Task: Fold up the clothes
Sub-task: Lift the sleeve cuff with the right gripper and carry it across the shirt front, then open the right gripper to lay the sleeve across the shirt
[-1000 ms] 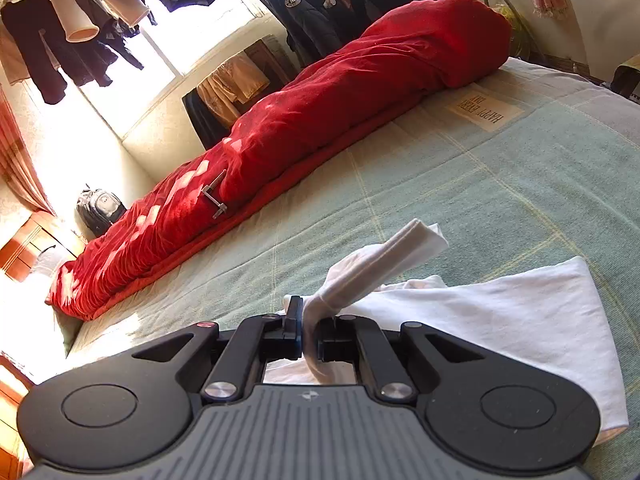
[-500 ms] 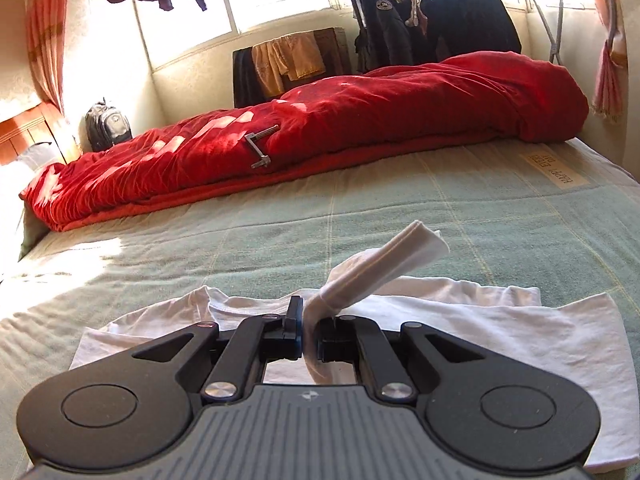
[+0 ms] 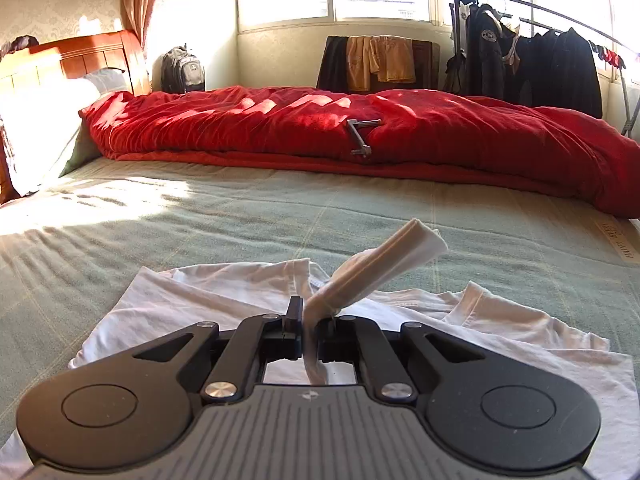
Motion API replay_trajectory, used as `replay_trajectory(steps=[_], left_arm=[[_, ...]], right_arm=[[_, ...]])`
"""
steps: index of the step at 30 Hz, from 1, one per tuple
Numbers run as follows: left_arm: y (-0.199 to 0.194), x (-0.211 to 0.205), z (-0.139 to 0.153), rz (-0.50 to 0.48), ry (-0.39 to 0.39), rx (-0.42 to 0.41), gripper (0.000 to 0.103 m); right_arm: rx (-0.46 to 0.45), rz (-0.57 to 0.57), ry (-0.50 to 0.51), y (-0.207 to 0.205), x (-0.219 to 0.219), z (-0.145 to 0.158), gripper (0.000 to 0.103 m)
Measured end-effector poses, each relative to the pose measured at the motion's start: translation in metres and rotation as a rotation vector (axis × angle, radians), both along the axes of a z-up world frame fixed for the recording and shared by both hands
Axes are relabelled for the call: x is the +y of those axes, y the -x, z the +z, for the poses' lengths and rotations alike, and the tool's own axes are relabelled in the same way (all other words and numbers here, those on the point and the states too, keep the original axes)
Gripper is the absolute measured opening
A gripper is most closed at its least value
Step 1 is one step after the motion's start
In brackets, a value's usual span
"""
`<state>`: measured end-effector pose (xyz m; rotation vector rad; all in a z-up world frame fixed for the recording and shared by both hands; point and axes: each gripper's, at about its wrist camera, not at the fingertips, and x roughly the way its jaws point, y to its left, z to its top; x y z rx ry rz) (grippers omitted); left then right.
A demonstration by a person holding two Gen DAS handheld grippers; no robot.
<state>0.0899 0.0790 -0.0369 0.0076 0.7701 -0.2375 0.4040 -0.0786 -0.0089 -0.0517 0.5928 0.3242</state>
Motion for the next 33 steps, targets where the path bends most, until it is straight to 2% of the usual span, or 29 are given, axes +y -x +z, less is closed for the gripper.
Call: replay_trajectory(steps=[9, 26, 31, 33], left_arm=[[0.001, 0.004, -0.002, 0.010, 0.008, 0.003, 0.096], [0.007, 0.011, -0.003, 0.029, 0.021, 0.004, 0.096], [0.008, 0.013, -0.002, 0.032, 0.022, 0.006, 0.096], [0.008, 0.013, -0.002, 0.032, 0.027, 0.007, 0.096]], right_arm=[[0.038, 0.111, 0.084, 0.013, 0.035, -0.024, 0.007], [0.047, 0.171, 0.203, 0.011, 0.066, -0.044, 0.008], [0.032, 0.190, 0.236, 0.017, 0.072, -0.047, 0.020], [0.020, 0.214, 0.246, 0.022, 0.076, -0.044, 0.035]])
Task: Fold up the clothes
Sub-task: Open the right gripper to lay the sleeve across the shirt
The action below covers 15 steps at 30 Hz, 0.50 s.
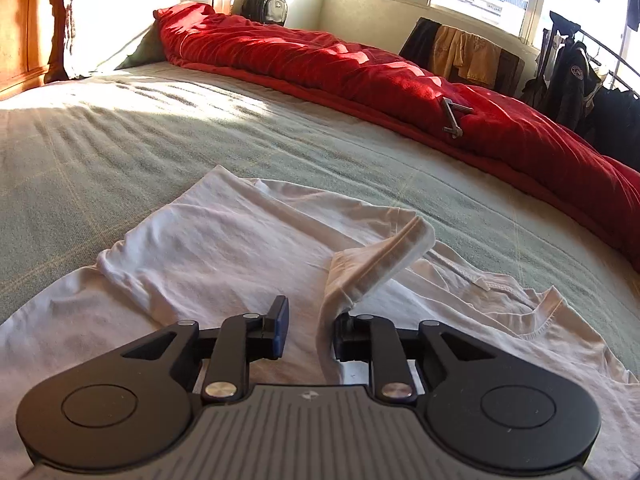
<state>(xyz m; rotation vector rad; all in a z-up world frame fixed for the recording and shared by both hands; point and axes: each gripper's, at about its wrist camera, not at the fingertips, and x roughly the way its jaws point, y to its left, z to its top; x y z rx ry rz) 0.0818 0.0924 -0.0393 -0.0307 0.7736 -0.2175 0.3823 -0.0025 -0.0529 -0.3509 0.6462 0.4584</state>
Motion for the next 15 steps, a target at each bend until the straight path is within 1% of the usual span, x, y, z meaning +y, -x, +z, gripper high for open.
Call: replay_trajectory(steps=[1, 2, 3, 6, 7, 9, 10, 12, 15], left_arm=[[0.000, 0.000, 0.000, 0.000, 0.003, 0.001, 0.096], [0.000, 0.000, 0.001, -0.002, 0.001, 0.000, 0.096], [0.000, 0.000, 0.001, -0.003, 0.000, -0.001, 0.096], [0.001, -0.001, 0.002, -0.004, 0.002, -0.007, 0.096], [0.001, -0.001, 0.002, -0.004, 0.003, -0.009, 0.096], [0.001, -0.001, 0.003, -0.005, 0.004, -0.013, 0.096], [0.001, -0.001, 0.003, -0.007, 0.005, -0.014, 0.096], [0.001, -0.001, 0.001, -0.013, 0.011, -0.013, 0.096], [-0.001, -0.003, -0.001, -0.023, 0.020, -0.011, 0.096]], right_arm=[[-0.003, 0.017, 0.006, 0.003, 0.002, 0.002, 0.039], [-0.006, 0.033, 0.013, 0.006, 0.003, 0.003, 0.048], [-0.008, 0.049, 0.018, 0.009, 0.005, 0.005, 0.052], [0.017, 0.080, -0.010, 0.014, -0.002, 0.015, 0.057], [0.031, 0.086, -0.040, 0.015, -0.008, 0.020, 0.059], [0.052, 0.091, -0.101, 0.016, -0.024, 0.031, 0.067], [0.060, 0.081, -0.132, 0.016, -0.035, 0.037, 0.069], [0.077, 0.037, -0.202, 0.014, -0.059, 0.048, 0.075], [0.101, -0.053, -0.316, 0.005, -0.098, 0.058, 0.078]])
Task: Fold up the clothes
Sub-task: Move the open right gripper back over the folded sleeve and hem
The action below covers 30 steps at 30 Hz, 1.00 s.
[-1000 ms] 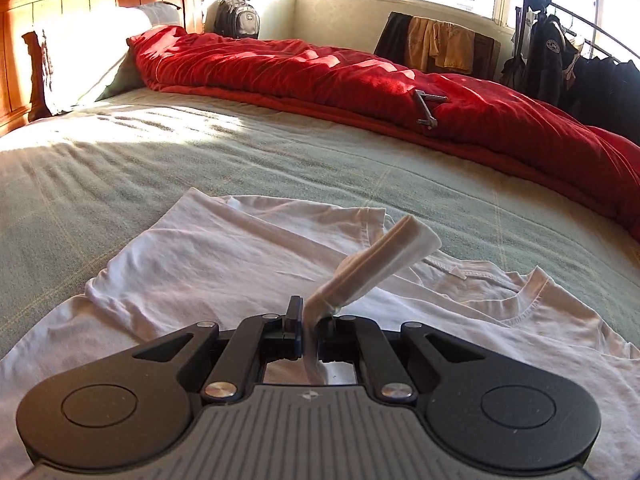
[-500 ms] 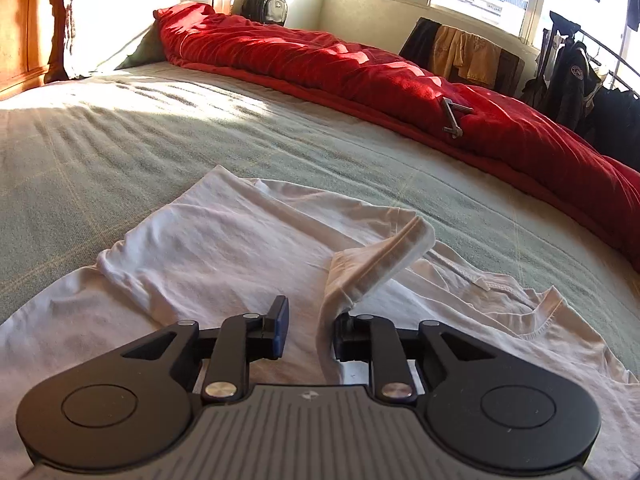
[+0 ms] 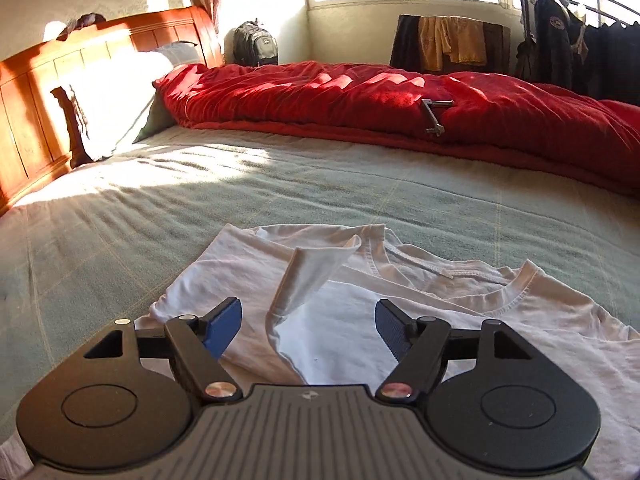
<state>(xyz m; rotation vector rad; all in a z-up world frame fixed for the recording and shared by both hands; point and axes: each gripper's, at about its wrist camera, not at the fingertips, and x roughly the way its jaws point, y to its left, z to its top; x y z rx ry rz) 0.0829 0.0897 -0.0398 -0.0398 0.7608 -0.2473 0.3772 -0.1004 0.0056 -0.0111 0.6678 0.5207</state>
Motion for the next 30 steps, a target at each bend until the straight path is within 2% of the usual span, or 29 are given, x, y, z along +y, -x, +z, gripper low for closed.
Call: replay_trajectory(steps=[1, 3, 6, 11, 17, 20, 22, 27, 30], left_arm=[[-0.001, -0.001, 0.000, -0.004, 0.002, -0.001, 0.096], [-0.001, -0.002, -0.001, -0.012, 0.006, -0.002, 0.096], [-0.003, -0.003, -0.002, -0.018, 0.009, -0.002, 0.096], [-0.003, 0.001, -0.002, 0.004, 0.004, 0.005, 0.096], [-0.001, 0.008, 0.000, 0.035, -0.004, 0.006, 0.096], [0.001, 0.010, 0.001, 0.040, -0.003, 0.003, 0.096], [0.000, 0.011, 0.000, 0.039, -0.001, 0.002, 0.096], [0.000, 0.009, 0.000, 0.021, 0.007, -0.004, 0.096], [-0.001, 0.004, -0.001, 0.007, 0.006, -0.004, 0.096]], right_arm=[[0.010, -0.037, -0.028, -0.004, -0.012, 0.002, 0.079], [0.028, -0.111, -0.021, -0.013, -0.025, 0.000, 0.079], [0.027, -0.193, 0.090, -0.027, -0.023, -0.013, 0.079], [0.022, -0.124, 0.206, -0.041, 0.029, -0.037, 0.079], [0.018, 0.005, 0.245, -0.041, 0.091, -0.046, 0.083], [-0.003, 0.027, 0.254, -0.032, 0.093, -0.041, 0.083], [0.000, 0.018, 0.244, -0.028, 0.078, -0.036, 0.085], [0.071, -0.037, 0.209, -0.019, 0.009, -0.025, 0.103], [0.108, -0.081, 0.148, -0.012, -0.048, -0.018, 0.103]])
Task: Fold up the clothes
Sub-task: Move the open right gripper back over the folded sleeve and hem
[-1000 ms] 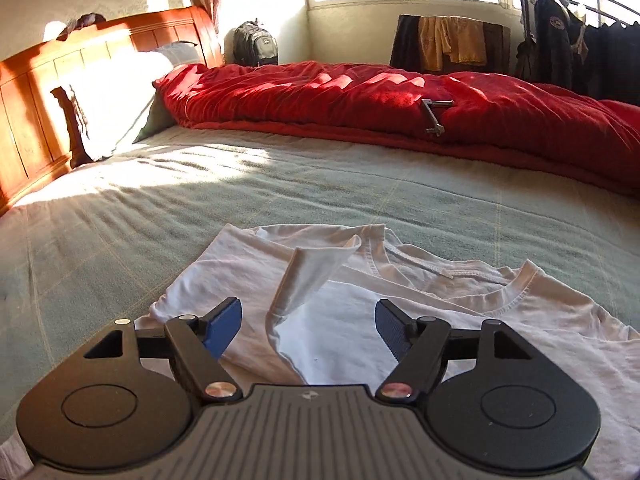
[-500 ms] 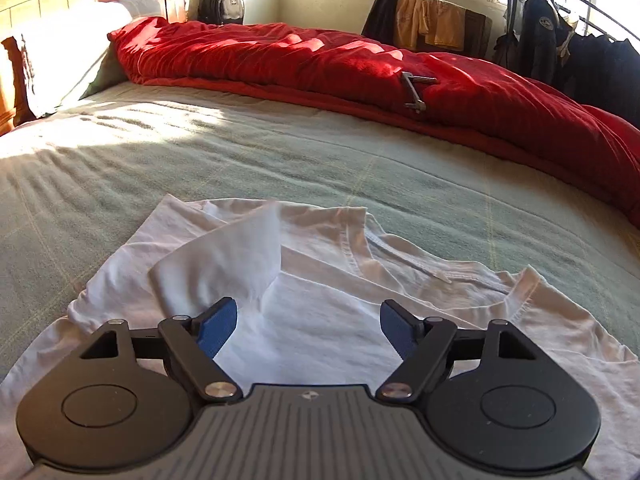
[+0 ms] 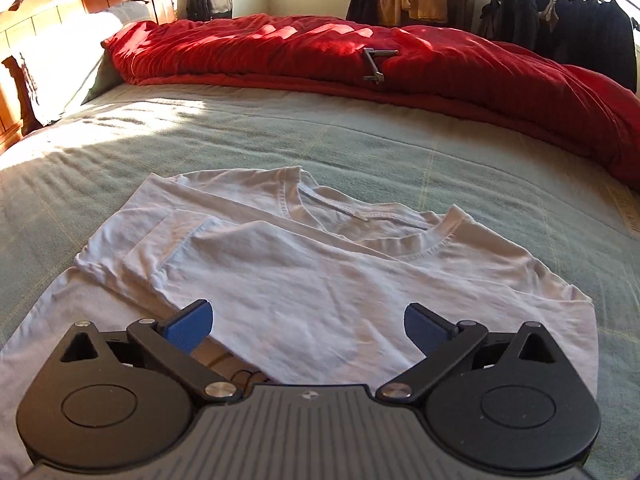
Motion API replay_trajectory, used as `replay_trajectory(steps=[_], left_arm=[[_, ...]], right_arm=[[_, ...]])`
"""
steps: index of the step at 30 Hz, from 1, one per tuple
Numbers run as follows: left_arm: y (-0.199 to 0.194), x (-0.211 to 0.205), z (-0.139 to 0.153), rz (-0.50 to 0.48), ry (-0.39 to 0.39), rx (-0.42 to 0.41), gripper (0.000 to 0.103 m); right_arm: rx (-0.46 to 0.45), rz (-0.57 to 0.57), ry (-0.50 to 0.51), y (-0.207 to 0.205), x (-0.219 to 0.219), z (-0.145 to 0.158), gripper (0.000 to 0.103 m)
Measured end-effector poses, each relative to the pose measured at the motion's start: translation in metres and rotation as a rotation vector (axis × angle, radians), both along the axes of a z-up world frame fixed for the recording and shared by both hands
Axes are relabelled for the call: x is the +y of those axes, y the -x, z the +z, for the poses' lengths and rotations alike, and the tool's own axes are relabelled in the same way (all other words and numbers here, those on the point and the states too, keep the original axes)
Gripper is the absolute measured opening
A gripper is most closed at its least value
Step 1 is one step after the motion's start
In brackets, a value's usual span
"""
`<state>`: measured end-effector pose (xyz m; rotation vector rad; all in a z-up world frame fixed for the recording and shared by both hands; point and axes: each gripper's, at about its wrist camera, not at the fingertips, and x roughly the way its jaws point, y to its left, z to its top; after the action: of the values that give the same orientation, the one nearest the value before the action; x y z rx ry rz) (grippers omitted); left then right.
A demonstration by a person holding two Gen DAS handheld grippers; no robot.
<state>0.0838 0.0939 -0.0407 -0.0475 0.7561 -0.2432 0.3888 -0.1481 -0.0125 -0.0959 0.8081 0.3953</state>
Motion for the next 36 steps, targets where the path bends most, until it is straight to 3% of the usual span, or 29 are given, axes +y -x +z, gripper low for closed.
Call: replay_trajectory(steps=[2, 5, 10, 12, 21, 26, 30, 32, 34, 36], left_arm=[[-0.001, -0.004, -0.001, -0.009, -0.003, 0.002, 0.096], [-0.004, -0.011, -0.001, -0.019, -0.006, 0.006, 0.096], [-0.003, -0.022, 0.001, -0.026, -0.013, -0.001, 0.096], [-0.002, -0.026, 0.002, -0.032, -0.016, -0.001, 0.096], [-0.012, -0.040, 0.002, -0.040, -0.044, 0.013, 0.096], [-0.019, -0.045, 0.001, -0.040, -0.060, 0.024, 0.096], [-0.022, -0.045, -0.002, -0.037, -0.060, 0.036, 0.096], [-0.024, -0.044, -0.005, -0.046, -0.046, 0.036, 0.096], [-0.027, -0.045, -0.005, -0.060, -0.036, 0.030, 0.096], [-0.030, -0.047, -0.005, -0.072, -0.032, 0.020, 0.096]], right_arm=[[0.012, -0.047, -0.062, 0.004, -0.036, 0.005, 0.103], [0.060, -0.131, -0.231, 0.006, -0.094, 0.002, 0.103], [0.162, -0.257, -0.370, 0.010, -0.156, -0.039, 0.103], [0.145, -0.237, -0.449, 0.018, -0.169, -0.046, 0.103], [0.048, -0.234, -0.492, 0.006, -0.174, -0.016, 0.103], [0.048, -0.261, -0.502, -0.026, -0.162, -0.033, 0.103], [-0.014, -0.338, -0.334, -0.038, -0.169, -0.056, 0.103], [-0.029, -0.397, -0.309, -0.038, -0.187, -0.062, 0.103], [-0.025, -0.444, -0.366, -0.034, -0.209, -0.063, 0.103], [-0.042, -0.479, -0.485, -0.026, -0.231, -0.055, 0.103]])
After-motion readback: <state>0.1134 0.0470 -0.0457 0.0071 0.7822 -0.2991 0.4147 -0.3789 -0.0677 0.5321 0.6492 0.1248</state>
